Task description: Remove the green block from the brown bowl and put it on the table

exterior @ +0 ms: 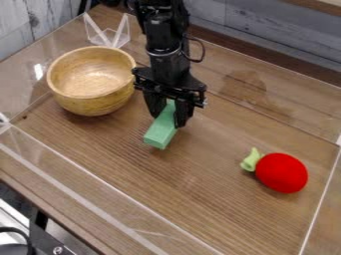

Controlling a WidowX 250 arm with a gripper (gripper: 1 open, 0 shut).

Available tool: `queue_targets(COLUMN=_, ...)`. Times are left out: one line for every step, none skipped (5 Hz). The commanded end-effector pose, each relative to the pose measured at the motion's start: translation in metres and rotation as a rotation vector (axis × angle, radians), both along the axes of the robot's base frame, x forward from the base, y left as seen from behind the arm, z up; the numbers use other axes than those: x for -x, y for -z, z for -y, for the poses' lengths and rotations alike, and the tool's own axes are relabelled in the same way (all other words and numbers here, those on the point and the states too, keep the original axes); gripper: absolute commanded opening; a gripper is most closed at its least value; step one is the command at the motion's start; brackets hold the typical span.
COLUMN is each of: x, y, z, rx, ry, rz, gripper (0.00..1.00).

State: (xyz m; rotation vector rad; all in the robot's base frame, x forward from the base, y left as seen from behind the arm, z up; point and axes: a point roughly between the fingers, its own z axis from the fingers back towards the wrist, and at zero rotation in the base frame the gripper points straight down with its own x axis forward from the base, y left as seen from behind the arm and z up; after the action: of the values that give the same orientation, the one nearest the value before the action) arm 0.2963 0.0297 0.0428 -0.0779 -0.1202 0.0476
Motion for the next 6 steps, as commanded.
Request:
queue_targets(x=-0.005, y=-0.010, z=-0.005, rx=-0.009, ry=-0.008, rz=0.043, gripper=0.00)
queue_targets(x=-0.006, y=-0.021, z=-0.008, rx=0.010, ry=-0.021, rz=0.049, gripper=1.00)
queue_targets(x=-0.009, y=-0.041, z=-0.013, rx=0.031, ry=-0.035, rz=0.075, gripper=1.00)
queue_targets(x=-0.016, y=-0.065, z=-0.024, rx=0.050, ry=-0.064, rz=0.123, gripper=1.00)
queue_targets(x=-0.022, y=-0.089, z=-0.038, rx=0.059, ry=-0.089, rz=0.166, gripper=1.00)
queue_targets(x=-0.025, y=-0.105, z=-0.057, rx=0.055, ry=-0.107, rz=0.202, gripper=1.00)
